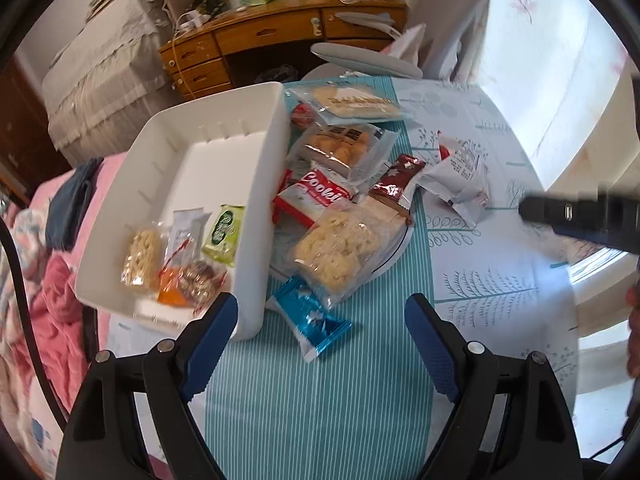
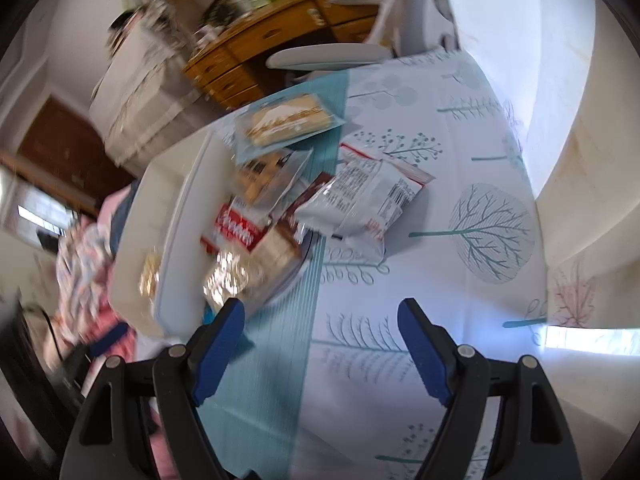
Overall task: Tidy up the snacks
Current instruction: 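Withdraw both tools from the tray back toward the remaining snacks, then close the right tool on the white printed bag while the left tool grips a clear cracker bag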
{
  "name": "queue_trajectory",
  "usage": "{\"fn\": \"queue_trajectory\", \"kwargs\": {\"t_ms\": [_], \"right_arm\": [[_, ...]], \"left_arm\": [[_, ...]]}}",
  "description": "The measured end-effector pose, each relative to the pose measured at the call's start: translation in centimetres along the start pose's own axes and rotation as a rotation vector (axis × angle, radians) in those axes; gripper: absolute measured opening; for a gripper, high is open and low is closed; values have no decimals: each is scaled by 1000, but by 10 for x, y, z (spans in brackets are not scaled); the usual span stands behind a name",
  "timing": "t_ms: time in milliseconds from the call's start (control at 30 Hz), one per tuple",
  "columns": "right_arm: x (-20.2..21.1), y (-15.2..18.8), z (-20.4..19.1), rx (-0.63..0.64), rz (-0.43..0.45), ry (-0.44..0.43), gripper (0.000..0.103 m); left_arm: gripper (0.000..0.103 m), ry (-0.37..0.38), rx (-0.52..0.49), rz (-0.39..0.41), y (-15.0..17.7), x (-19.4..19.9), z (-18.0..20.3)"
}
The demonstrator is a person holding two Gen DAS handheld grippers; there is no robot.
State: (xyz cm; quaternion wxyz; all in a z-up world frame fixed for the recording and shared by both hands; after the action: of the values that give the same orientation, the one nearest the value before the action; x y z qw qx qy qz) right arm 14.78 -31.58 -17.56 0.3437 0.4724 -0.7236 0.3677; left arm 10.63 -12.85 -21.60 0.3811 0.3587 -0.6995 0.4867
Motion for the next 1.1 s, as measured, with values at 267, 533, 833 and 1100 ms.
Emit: {"fn": "queue_trajectory", "kwargs": {"t_ms": [267, 533, 833, 1100], "right_arm": [[-25, -35, 10, -198, -53, -82, 80], [-61, -58, 12, -247, -91, -50, 80], [-87, -72, 16, -228, -92, 15, 85], [-104, -80, 15, -160, -81, 95, 85]], "left_arm": [[85, -65, -113, -75, -33, -39, 26], [85, -109, -173, -186, -49, -79, 26], [85, -55, -151, -255, -59, -111, 15], [87, -19, -155, -286, -62, -131, 16]]}}
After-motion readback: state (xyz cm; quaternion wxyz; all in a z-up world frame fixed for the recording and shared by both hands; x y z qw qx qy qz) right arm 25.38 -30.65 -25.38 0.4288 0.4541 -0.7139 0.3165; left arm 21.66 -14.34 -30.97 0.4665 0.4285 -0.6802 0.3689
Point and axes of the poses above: each gripper's, at about its wrist camera, not at the fingertips, and x roughly against the way its jaws point, z to its right, y to its underside, the point moved 4 cm from there along -x, roughly the way its jaws point, and after that the axes turned 14 degrees about -x, right-handed, at the moved point
